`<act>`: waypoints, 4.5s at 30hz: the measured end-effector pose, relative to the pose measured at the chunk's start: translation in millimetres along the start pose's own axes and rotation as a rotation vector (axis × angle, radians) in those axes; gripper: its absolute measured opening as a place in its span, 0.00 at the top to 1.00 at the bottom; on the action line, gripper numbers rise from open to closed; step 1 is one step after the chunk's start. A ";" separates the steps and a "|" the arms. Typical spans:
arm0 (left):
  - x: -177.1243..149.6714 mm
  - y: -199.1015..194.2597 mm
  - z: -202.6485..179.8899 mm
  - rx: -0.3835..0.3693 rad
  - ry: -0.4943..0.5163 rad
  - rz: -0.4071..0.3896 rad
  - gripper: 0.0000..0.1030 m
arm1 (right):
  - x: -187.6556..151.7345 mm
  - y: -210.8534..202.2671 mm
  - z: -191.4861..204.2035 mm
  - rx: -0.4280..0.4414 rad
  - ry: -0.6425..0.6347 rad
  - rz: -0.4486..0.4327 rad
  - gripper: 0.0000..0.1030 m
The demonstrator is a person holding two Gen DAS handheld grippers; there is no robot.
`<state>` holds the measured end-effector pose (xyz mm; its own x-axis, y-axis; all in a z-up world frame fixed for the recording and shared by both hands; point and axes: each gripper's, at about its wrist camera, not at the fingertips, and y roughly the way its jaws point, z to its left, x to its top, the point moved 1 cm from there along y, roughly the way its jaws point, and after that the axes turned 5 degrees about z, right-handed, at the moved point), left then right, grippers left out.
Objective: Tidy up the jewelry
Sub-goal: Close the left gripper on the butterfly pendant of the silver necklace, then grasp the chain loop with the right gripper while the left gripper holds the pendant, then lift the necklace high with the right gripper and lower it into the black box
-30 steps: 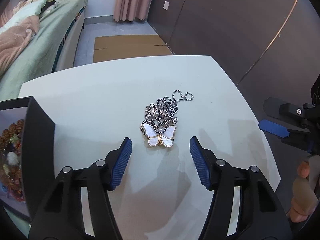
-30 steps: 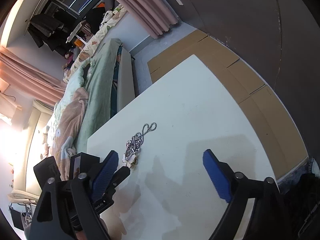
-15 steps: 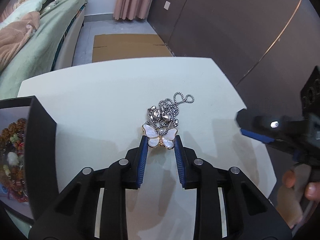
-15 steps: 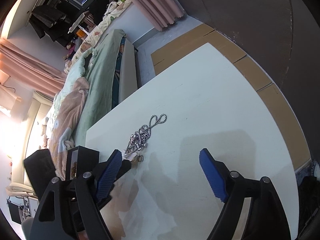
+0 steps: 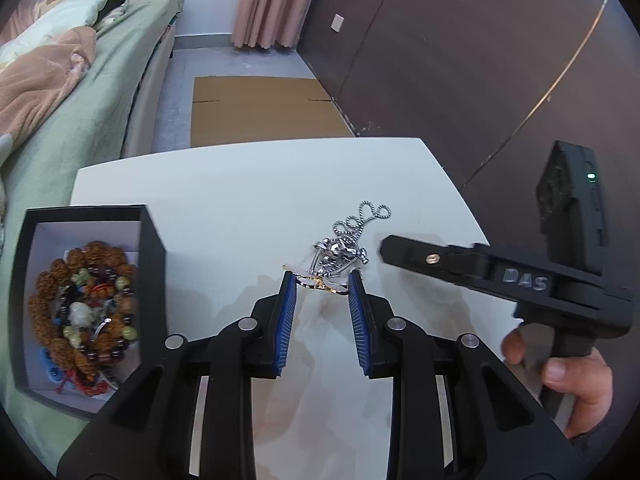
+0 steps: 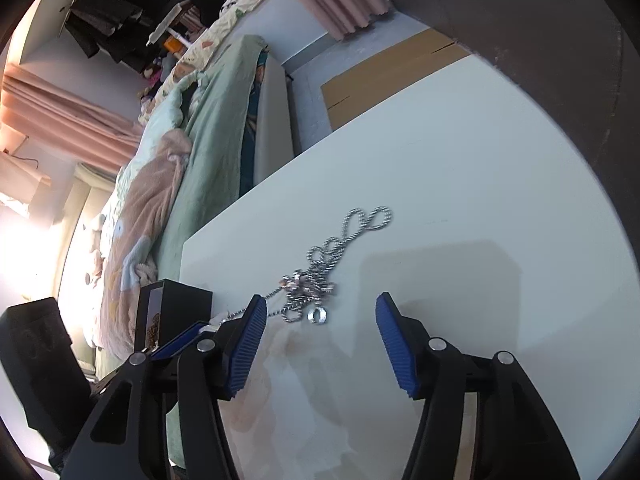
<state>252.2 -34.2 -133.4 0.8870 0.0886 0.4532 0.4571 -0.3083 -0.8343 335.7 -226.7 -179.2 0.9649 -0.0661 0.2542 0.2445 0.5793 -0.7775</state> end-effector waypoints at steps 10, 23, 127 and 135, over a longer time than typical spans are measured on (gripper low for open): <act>-4.6 -17.7 19.2 -0.014 -0.022 -0.014 0.74 | -0.9 30.8 20.8 -0.064 -0.025 0.037 0.87; -11.9 0.1 7.3 0.001 0.023 0.078 0.74 | -0.7 -29.1 18.2 0.011 -0.029 -0.123 1.00; -32.3 -168.7 139.3 -0.023 -0.222 -0.283 0.05 | -7.6 -134.1 212.9 -0.281 -0.397 -0.313 0.87; -37.9 -191.7 142.1 -0.032 -0.200 -0.350 0.05 | -4.4 -176.9 280.0 -0.293 -0.481 -0.404 0.87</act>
<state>140.3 156.2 -35.3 0.6747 0.3749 0.6358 0.7345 -0.2561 -0.6284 261.4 -101.4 118.2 0.6592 0.1763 0.7310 0.6571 0.3376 -0.6740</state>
